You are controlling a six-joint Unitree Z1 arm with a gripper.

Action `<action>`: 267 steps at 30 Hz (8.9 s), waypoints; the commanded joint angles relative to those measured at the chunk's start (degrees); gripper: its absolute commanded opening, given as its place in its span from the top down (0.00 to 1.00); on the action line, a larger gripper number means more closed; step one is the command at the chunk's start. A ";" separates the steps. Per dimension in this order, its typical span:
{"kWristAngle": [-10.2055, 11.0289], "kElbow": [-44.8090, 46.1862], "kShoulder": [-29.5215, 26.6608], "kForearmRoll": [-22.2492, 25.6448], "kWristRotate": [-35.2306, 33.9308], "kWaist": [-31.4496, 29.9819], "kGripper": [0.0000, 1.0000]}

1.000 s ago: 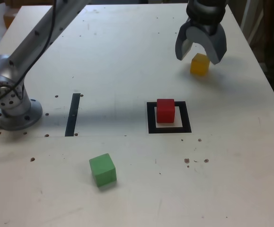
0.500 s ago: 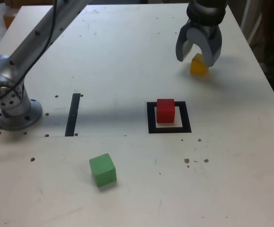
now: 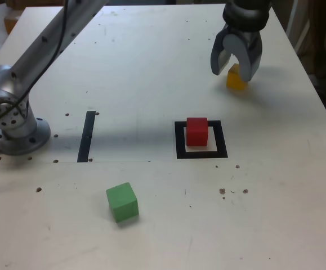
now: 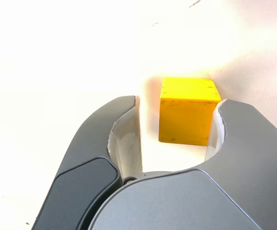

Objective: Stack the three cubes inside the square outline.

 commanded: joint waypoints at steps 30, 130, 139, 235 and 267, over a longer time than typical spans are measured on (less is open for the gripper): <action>-4.87 1.56 -0.15 -2.20 0.87 1.22 0.68; -6.15 41.32 -26.84 -14.82 -43.33 -23.24 0.72; -6.61 41.30 -26.68 -14.96 -43.06 -22.97 0.63; -16.31 67.83 -33.73 -34.72 -99.50 -53.97 0.51; -6.48 46.29 -35.70 -10.56 -89.99 -49.62 0.80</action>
